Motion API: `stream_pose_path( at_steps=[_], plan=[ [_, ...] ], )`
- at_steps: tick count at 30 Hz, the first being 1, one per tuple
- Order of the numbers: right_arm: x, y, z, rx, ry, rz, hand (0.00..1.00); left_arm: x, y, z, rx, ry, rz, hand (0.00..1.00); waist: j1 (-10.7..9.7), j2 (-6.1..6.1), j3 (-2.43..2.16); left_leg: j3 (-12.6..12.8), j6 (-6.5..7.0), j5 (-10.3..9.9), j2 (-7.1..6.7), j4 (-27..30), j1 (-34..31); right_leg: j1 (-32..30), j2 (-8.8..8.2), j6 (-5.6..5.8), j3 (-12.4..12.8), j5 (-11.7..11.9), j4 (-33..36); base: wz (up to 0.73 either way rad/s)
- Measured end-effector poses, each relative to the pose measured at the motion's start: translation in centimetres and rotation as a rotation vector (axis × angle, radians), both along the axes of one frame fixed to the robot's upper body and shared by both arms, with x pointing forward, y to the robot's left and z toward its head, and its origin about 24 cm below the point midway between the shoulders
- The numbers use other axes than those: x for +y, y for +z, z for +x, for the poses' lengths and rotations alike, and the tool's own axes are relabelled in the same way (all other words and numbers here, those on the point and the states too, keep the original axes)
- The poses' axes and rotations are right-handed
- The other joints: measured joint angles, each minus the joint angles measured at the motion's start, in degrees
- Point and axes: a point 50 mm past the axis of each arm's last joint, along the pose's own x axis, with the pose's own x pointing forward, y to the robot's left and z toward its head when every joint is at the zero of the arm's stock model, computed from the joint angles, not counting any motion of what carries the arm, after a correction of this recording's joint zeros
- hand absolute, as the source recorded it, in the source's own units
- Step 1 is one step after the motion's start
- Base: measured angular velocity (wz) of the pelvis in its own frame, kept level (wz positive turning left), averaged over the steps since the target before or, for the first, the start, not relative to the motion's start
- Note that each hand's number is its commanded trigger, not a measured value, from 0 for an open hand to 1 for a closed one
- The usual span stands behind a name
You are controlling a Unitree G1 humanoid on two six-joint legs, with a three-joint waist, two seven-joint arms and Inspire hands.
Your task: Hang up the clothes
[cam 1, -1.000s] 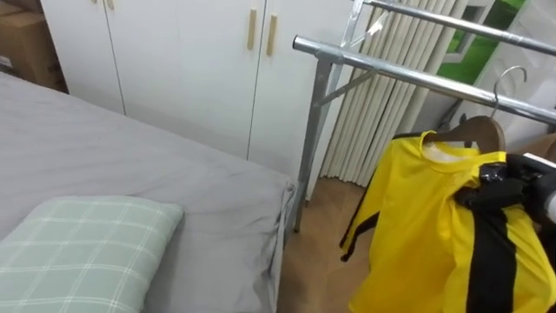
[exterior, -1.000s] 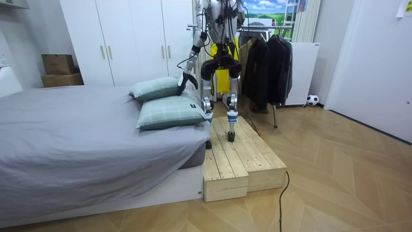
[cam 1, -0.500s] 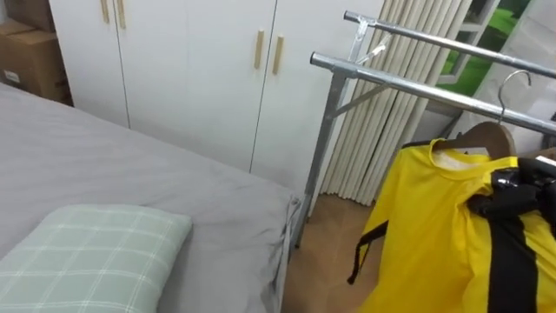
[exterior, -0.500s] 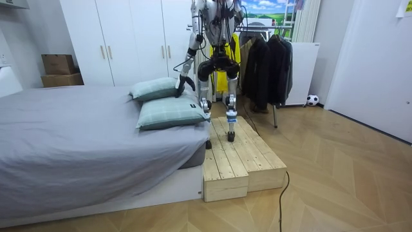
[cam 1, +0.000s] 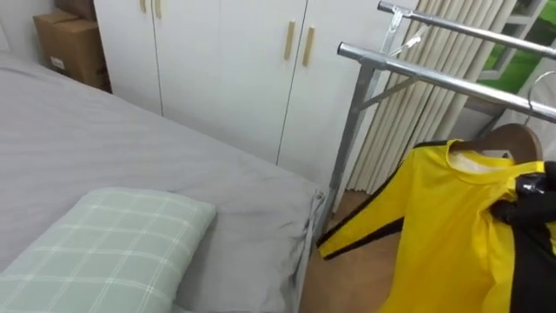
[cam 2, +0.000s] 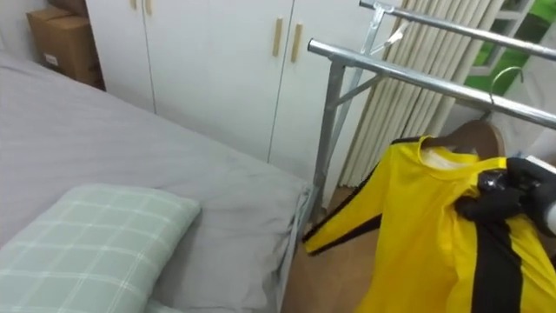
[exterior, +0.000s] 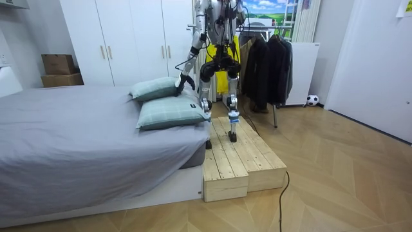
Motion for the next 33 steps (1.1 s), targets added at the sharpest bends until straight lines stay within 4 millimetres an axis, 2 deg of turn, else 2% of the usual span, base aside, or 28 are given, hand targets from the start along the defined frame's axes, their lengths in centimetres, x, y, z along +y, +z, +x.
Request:
stream_pose_path(
  at_steps=[4, 7, 8, 12, 15, 18, 20, 23, 24, 25, 26, 27, 28, 29, 30, 32, 33],
  plan=[
    [-0.3, 0.3, -0.1, -0.025, -0.013, -0.009, 1.00, 0.6, 0.2, -1.5, 0.017, 0.031, 0.059, 0.00, 0.2, -0.35, 0.36, -1.3, -1.12, 0.9, -0.03, -3.2, 2.4, 1.8, -0.04, -0.46, -1.6, -1.8, -0.1, 0.21],
    [-0.2, 0.3, -0.1, -0.044, -0.021, 0.024, 1.00, 0.9, 0.4, -1.6, 0.008, 0.047, 0.090, 0.00, 0.1, -1.00, 0.81, -3.1, -2.05, 1.7, -0.01, -4.3, 2.3, 2.5, 0.16, -0.96, -3.7, -2.9, -0.3, 0.34],
    [-0.3, 0.3, -0.1, -0.051, -0.027, 0.035, 1.00, 0.9, 0.4, -1.6, 0.008, 0.049, 0.094, 0.00, 0.0, -1.04, 0.86, -3.9, -2.30, 1.9, 0.02, -4.7, 2.3, 3.0, 0.36, -1.03, -4.6, -3.1, -0.9, 0.39],
    [-0.3, 0.3, -0.1, -0.066, -0.045, 0.050, 1.00, 1.0, 0.5, -1.5, 0.011, 0.051, 0.101, 0.00, -0.7, -1.12, 0.90, -3.8, -2.91, 2.5, 0.01, -5.8, 2.2, 4.8, 0.60, -0.93, -6.9, -4.0, -2.0, 0.51],
    [-0.5, 0.2, -0.3, -0.077, -0.051, 0.061, 1.00, 1.2, 0.8, -1.2, -0.006, 0.041, 0.111, 0.00, -2.1, -1.10, 0.89, -2.5, -3.16, 2.9, 0.10, -5.7, 1.3, 5.9, 0.72, -0.89, -7.3, -4.4, -2.1, 0.70],
    [-1.1, -0.6, -0.9, -0.069, -0.104, 0.119, 1.00, 1.2, 0.9, -1.3, -0.010, 0.039, 0.114, 0.00, -2.5, -0.78, 0.84, 0.4, -2.89, 3.6, 0.21, -5.7, 1.1, 7.7, 0.31, -0.88, -9.9, -4.4, -2.1, 0.59],
    [-1.5, -0.9, -1.2, -0.078, -0.139, 0.164, 1.00, 1.3, 0.9, -1.9, 0.005, 0.042, 0.115, 0.00, -3.7, -0.32, 0.49, 3.3, -2.43, 4.2, 0.16, -5.8, 1.0, 8.4, -0.26, -0.84, -11.2, -4.4, -2.1, 0.48],
    [-1.8, -1.1, -1.5, -0.098, -0.173, 0.224, 1.00, 1.3, 0.9, -2.9, 0.034, 0.050, 0.118, 0.00, -4.1, 0.12, 0.21, 4.1, -1.88, 5.6, -0.70, -8.2, 1.7, 8.5, -1.28, -0.70, -12.1, -4.5, -1.2, 0.36],
    [-1.9, -1.2, -1.5, -0.095, -0.179, 0.225, 1.00, 1.3, 0.8, -2.9, 0.035, 0.049, 0.118, 0.00, -4.1, 0.11, 0.23, 3.7, -1.75, 6.2, -1.01, -9.2, 2.5, 8.2, -1.83, -0.51, -12.1, -4.6, 0.1, 0.30],
    [-2.1, -1.4, -1.8, -0.084, -0.188, 0.226, 1.00, 1.3, 0.8, -3.0, 0.046, 0.041, 0.118, 0.00, -4.6, 0.52, 0.34, 1.3, -1.61, 7.5, -0.91, -11.4, 4.1, 6.2, -3.13, 0.09, -10.9, -5.1, 4.9, 0.28],
    [-2.1, -1.5, -1.9, -0.084, -0.188, 0.227, 1.00, 1.5, 0.9, -2.9, 0.042, 0.040, 0.125, 0.00, -4.6, 0.97, 0.35, -1.6, -1.66, 7.8, -0.50, -12.2, 4.6, 3.6, -2.78, -0.23, -5.1, -7.1, 5.9, 0.10],
    [-2.0, -1.3, -1.7, -0.095, -0.179, 0.226, 1.00, 1.7, 1.0, -2.7, 0.037, 0.039, 0.131, 0.00, -4.1, 0.74, 0.55, -2.7, -1.71, 7.8, -0.55, -12.2, 4.3, 1.2, -2.58, -0.85, -2.1, -7.5, 5.0, -0.15],
    [-1.9, -0.8, -1.5, -0.124, -0.160, 0.220, 1.00, 1.9, 1.1, -2.4, 0.033, 0.044, 0.136, 0.00, -4.2, 0.87, 0.64, -3.8, -3.12, 6.9, -0.03, -11.9, 3.2, -2.1, -2.82, -2.05, -1.3, -7.1, 4.4, -0.06],
    [-1.9, -0.8, -1.6, -0.127, -0.164, 0.218, 1.00, 1.8, 1.1, -2.4, 0.038, 0.036, 0.138, 0.00, -4.9, 1.38, 0.57, -3.0, -3.98, 6.4, 0.30, -11.5, 2.9, -1.4, -2.90, -2.61, -5.0, -6.5, 5.2, 0.19],
    [-2.0, -0.9, -1.7, -0.123, -0.170, 0.218, 1.00, 1.8, 1.0, -2.3, 0.038, 0.035, 0.135, 0.00, -5.6, 1.14, 0.78, -1.7, -4.01, 6.5, 0.53, -11.3, 2.9, -0.9, -2.92, -2.64, -6.2, -6.5, 5.2, 0.50],
    [-2.4, -1.5, -2.1, -0.103, -0.200, 0.222, 1.00, 1.8, 1.1, -2.1, 0.034, 0.030, 0.130, 0.00, -6.7, 1.71, 0.74, 7.8, -3.65, 6.8, 1.74, -11.0, 5.2, 2.0, -2.60, -2.64, -7.0, -6.5, 3.1, 0.31],
    [-2.5, -1.5, -2.1, -0.103, -0.202, 0.223, 1.00, 1.8, 1.1, -2.0, 0.029, 0.028, 0.131, 0.00, -6.7, 1.78, 0.71, 10.1, -3.61, 6.9, 2.21, -11.0, 5.5, 2.3, -2.57, -2.64, -7.1, -6.5, 2.8, 0.04]
  ],
)
